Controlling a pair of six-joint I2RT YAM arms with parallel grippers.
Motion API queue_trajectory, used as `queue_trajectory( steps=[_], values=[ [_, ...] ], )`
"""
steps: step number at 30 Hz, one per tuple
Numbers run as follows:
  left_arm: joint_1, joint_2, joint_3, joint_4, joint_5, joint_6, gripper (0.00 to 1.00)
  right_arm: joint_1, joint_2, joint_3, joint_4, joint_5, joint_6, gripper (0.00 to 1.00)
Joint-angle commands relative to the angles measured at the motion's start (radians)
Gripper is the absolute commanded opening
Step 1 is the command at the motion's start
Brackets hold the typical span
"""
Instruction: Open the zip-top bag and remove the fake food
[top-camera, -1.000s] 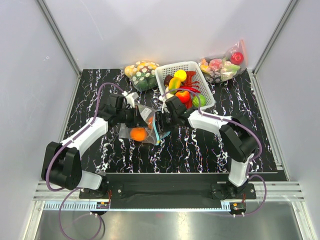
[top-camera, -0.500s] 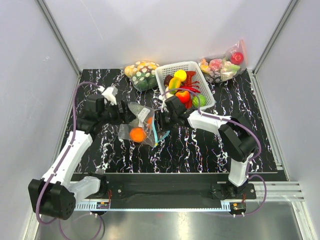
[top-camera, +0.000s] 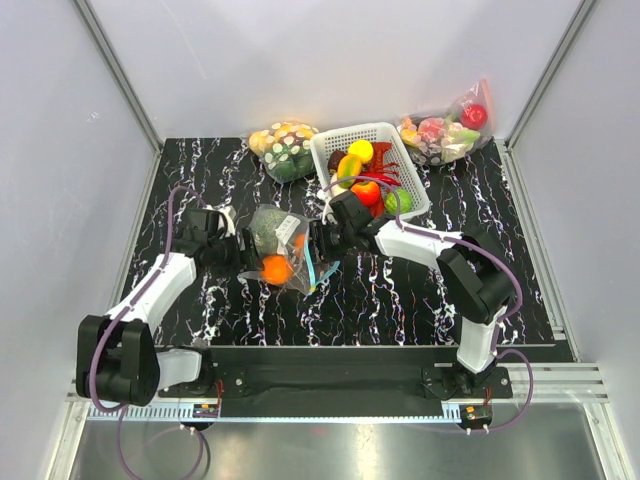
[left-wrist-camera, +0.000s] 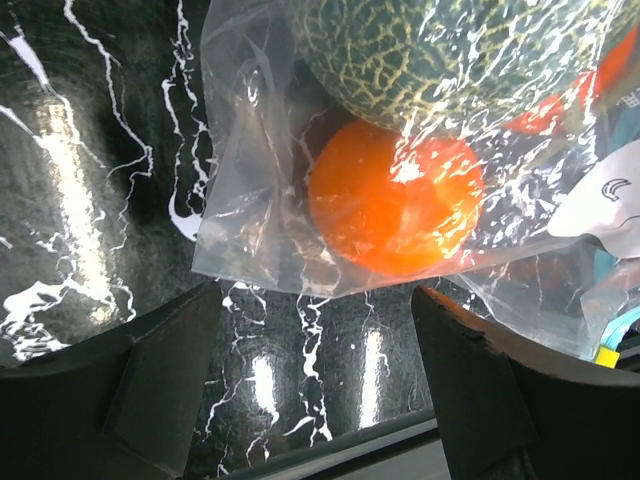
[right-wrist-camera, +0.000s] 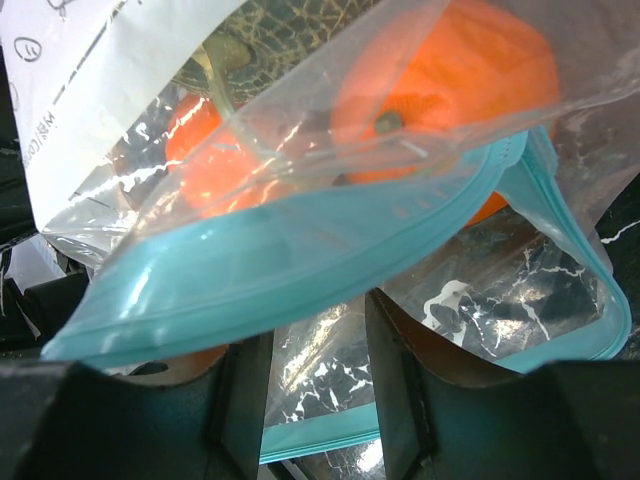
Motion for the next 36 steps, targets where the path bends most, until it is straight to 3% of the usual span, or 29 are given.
queue_trajectory(
  steps=[1, 14, 16, 17, 20, 22, 30, 36],
  values=[
    [0.005, 0.017, -0.007, 0.093, 0.031, -0.026, 0.81, 0.005, 0.012, 0.04, 0.012, -0.012, -0.002, 0.47],
    [0.007, 0.126, 0.0, 0.209, 0.06, -0.046, 0.78, 0.005, 0.023, 0.051, 0.005, -0.027, -0.002, 0.47],
    [0.007, 0.147, 0.001, 0.216, 0.063, -0.044, 0.71, 0.005, 0.023, 0.05, 0.003, -0.027, -0.002, 0.47],
    [0.008, 0.153, 0.001, 0.222, 0.076, -0.046, 0.6, 0.004, 0.025, 0.053, 0.0, -0.027, -0.003, 0.47],
    [0.007, 0.169, -0.008, 0.235, 0.1, -0.052, 0.45, 0.005, 0.029, 0.057, 0.003, -0.031, -0.002, 0.47],
    [0.008, 0.179, -0.014, 0.247, 0.115, -0.056, 0.38, 0.004, 0.034, 0.062, 0.003, -0.035, 0.001, 0.47],
    [0.007, 0.245, -0.013, 0.282, 0.172, -0.069, 0.18, 0.005, 0.058, 0.086, 0.002, -0.044, 0.004, 0.48],
    [-0.025, 0.279, 0.018, 0.305, 0.189, -0.078, 0.17, 0.009, 0.063, 0.109, -0.027, -0.024, -0.014, 0.5]
  ],
)
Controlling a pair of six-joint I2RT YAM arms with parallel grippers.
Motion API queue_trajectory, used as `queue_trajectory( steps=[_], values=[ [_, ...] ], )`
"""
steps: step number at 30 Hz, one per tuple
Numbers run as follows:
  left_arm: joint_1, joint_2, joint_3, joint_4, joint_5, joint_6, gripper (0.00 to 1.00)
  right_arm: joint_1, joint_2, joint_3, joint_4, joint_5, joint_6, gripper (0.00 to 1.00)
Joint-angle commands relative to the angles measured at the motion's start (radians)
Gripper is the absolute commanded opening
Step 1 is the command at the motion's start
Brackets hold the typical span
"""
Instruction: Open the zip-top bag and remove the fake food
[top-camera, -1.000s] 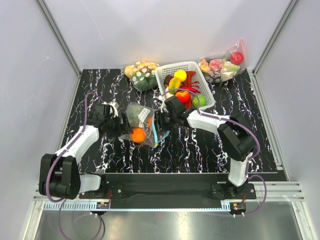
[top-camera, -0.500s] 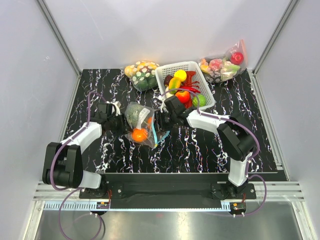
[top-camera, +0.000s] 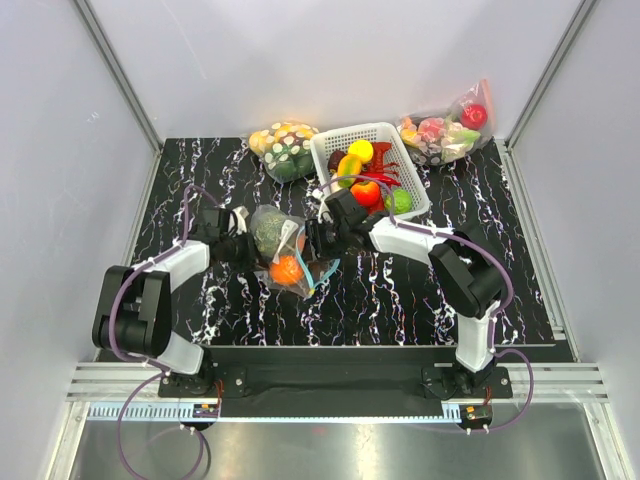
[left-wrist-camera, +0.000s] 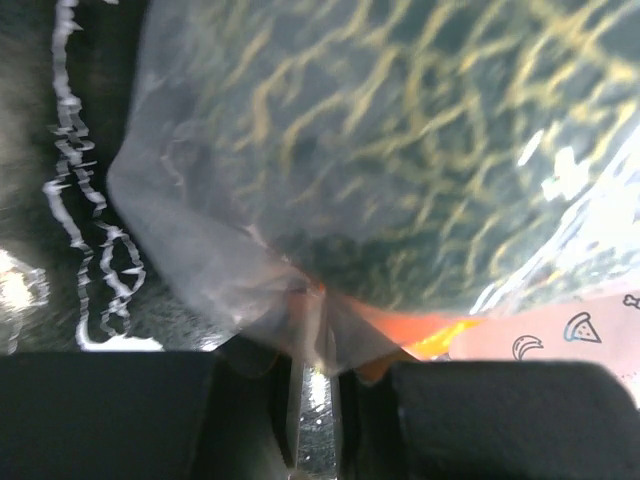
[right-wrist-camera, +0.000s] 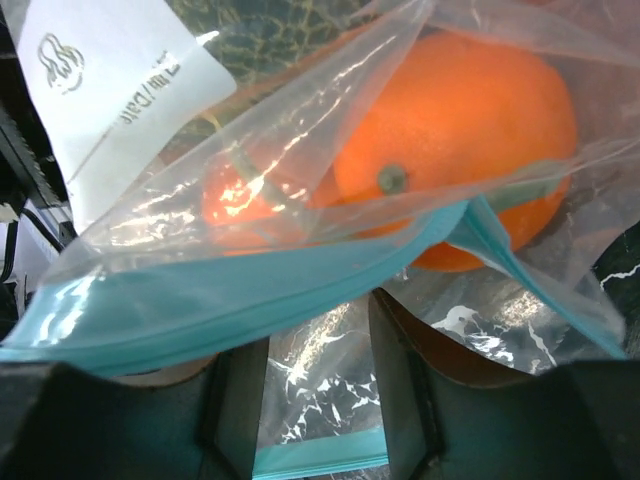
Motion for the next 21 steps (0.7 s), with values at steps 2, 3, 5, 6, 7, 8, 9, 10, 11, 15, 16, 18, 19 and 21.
queue_trajectory(
  steps=[2, 3, 5, 6, 7, 8, 9, 10, 11, 15, 16, 18, 19, 21],
  values=[
    [-0.032, 0.026, 0.042, 0.047, 0.045, -0.002, 0.16, 0.012, 0.005, 0.058, -0.018, 0.004, -0.022, 0.52],
    [-0.047, 0.038, 0.051, 0.047, 0.045, -0.002, 0.16, 0.013, 0.01, 0.061, -0.027, 0.007, -0.023, 0.53],
    [-0.066, 0.046, 0.059, 0.044, 0.043, -0.001, 0.16, 0.019, 0.016, 0.072, -0.036, 0.011, -0.034, 0.56],
    [-0.07, 0.053, 0.06, 0.044, 0.045, 0.001, 0.16, 0.021, 0.021, 0.075, -0.041, 0.011, -0.036, 0.57],
    [-0.075, 0.055, 0.067, 0.041, 0.045, 0.002, 0.16, 0.022, 0.024, 0.078, -0.046, 0.014, -0.037, 0.59],
    [-0.083, 0.058, 0.068, 0.043, 0.045, 0.002, 0.16, 0.024, 0.03, 0.079, -0.049, 0.014, -0.04, 0.61],
    [-0.086, 0.061, 0.07, 0.041, 0.045, 0.004, 0.16, 0.025, 0.033, 0.081, -0.05, 0.017, -0.043, 0.63],
    [-0.087, 0.064, 0.071, 0.04, 0.045, 0.005, 0.16, 0.027, 0.038, 0.084, -0.056, 0.026, -0.045, 0.67],
    [-0.09, 0.066, 0.073, 0.04, 0.046, 0.005, 0.16, 0.032, 0.041, 0.089, -0.061, 0.033, -0.056, 0.7],
    [-0.095, 0.075, 0.076, 0.043, 0.051, 0.005, 0.16, 0.041, 0.062, 0.101, -0.084, 0.057, -0.079, 0.84],
    [-0.095, 0.076, 0.076, 0.041, 0.052, 0.005, 0.16, 0.042, 0.067, 0.11, -0.085, 0.06, -0.085, 0.85],
    [-0.099, 0.081, 0.079, 0.043, 0.055, 0.005, 0.16, 0.051, 0.082, 0.121, -0.104, 0.063, -0.095, 0.87],
    [-0.103, 0.082, 0.08, 0.043, 0.058, 0.007, 0.16, 0.056, 0.087, 0.136, -0.11, 0.066, -0.108, 0.88],
    [-0.11, 0.086, 0.085, 0.046, 0.062, 0.007, 0.16, 0.068, 0.104, 0.15, -0.125, 0.066, -0.117, 0.89]
  ],
)
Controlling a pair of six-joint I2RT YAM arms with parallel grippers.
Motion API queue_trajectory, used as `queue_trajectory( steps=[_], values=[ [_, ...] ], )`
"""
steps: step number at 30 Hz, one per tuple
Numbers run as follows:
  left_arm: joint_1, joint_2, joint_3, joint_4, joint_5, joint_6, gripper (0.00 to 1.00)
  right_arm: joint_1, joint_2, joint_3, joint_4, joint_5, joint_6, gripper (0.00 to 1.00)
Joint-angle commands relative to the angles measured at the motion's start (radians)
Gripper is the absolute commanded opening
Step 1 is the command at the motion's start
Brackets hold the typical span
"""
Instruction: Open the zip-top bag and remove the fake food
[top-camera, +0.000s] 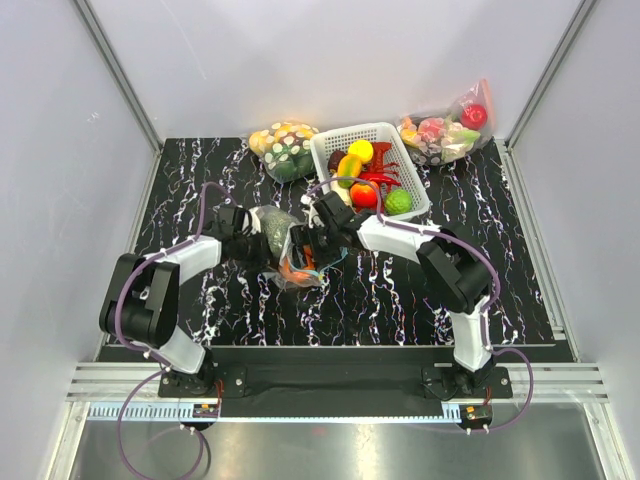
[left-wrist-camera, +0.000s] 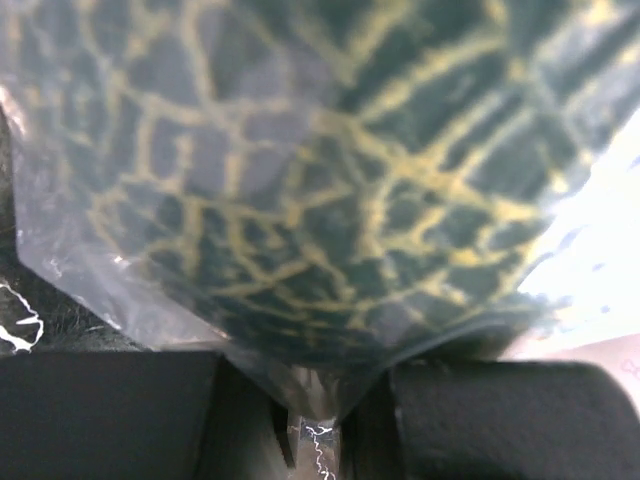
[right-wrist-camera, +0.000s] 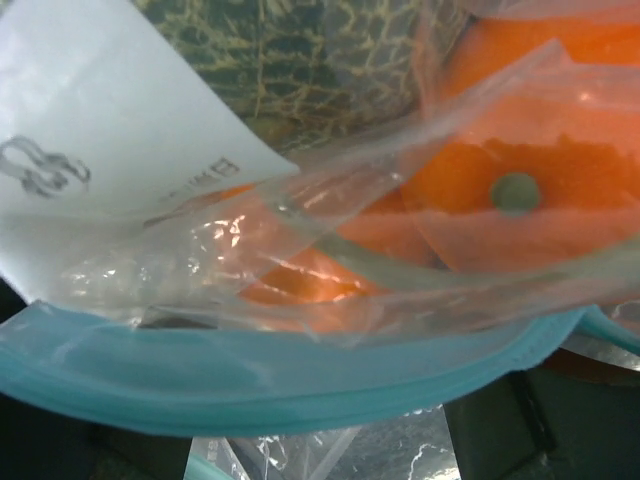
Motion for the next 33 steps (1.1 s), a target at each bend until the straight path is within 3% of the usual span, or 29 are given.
queue_trajectory(
  steps=[1, 5, 14, 17, 20, 21, 25, 33],
  values=[
    [-0.019, 0.015, 0.043, 0.038, 0.041, 0.008, 0.16, 0.034, 0.033, 0.065, -0.019, 0.032, -0.051, 0.89],
    [-0.039, 0.027, 0.057, 0.04, 0.054, 0.011, 0.16, 0.042, 0.046, 0.078, -0.02, 0.038, -0.063, 0.97],
    [-0.062, 0.051, 0.068, 0.04, 0.093, 0.022, 0.16, 0.051, 0.086, 0.102, 0.024, 0.052, -0.064, 0.97],
    [-0.067, 0.05, 0.065, 0.044, 0.116, 0.021, 0.15, 0.057, 0.103, 0.116, 0.027, 0.056, -0.071, 0.9],
    [-0.069, 0.045, 0.063, 0.044, 0.119, 0.021, 0.13, 0.059, 0.109, 0.128, 0.019, 0.07, -0.072, 0.67],
    [-0.069, 0.044, 0.063, 0.043, 0.116, 0.021, 0.11, 0.059, 0.109, 0.131, 0.013, 0.076, -0.074, 0.55],
    [-0.067, 0.033, 0.065, 0.02, 0.084, 0.03, 0.0, 0.059, 0.073, 0.095, 0.004, 0.124, -0.078, 0.42],
    [-0.043, 0.005, 0.063, -0.049, -0.033, 0.036, 0.0, 0.053, -0.088, -0.014, -0.04, 0.197, -0.092, 0.34]
  ],
)
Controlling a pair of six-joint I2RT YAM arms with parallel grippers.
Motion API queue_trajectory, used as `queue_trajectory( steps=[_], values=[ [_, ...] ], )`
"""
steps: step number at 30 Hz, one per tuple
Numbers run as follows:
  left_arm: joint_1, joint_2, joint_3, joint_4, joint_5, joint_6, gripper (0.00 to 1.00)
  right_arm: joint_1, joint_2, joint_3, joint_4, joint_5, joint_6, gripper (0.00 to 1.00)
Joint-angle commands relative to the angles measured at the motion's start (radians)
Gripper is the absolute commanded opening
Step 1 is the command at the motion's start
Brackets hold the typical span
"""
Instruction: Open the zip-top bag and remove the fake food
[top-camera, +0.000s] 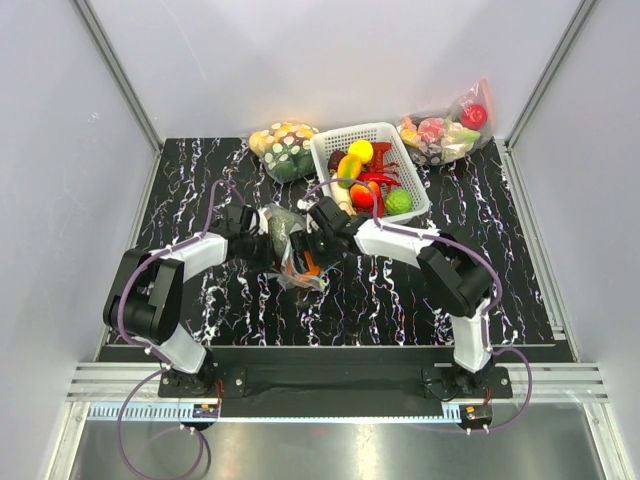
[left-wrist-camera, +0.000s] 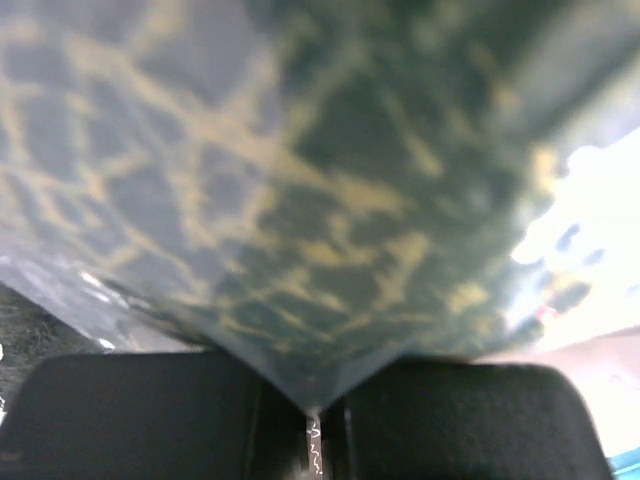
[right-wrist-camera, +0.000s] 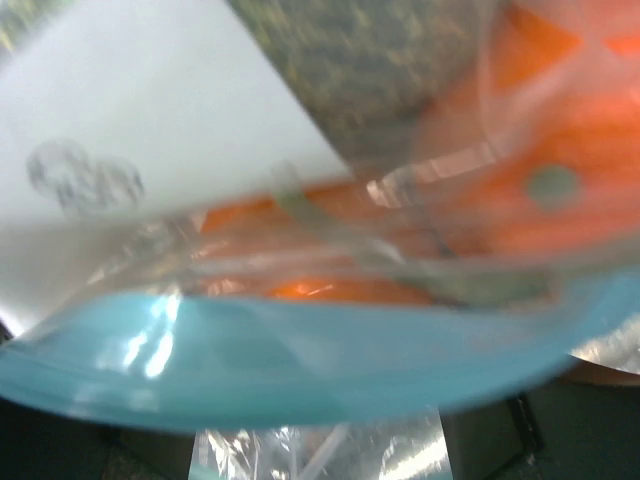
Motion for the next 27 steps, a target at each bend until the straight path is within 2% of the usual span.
queue_trajectory(
  steps=[1, 8, 21, 27],
  values=[
    [0.006, -0.027, 0.018, -0.021, -0.025, 0.011, 0.0, 0.011, -0.109, -0.044, 0.002, 0.078, -0.02, 0.34],
    [0.072, -0.052, -0.009, -0.022, -0.056, 0.0, 0.0, 0.01, -0.218, -0.095, -0.041, 0.113, -0.003, 0.34],
    [0.093, -0.073, -0.026, -0.016, -0.056, -0.003, 0.0, -0.001, -0.454, -0.159, -0.181, 0.237, 0.03, 0.33],
    [0.095, -0.075, -0.028, -0.016, -0.05, -0.006, 0.0, -0.105, -0.568, -0.15, -0.254, 0.286, 0.111, 0.3]
  ],
)
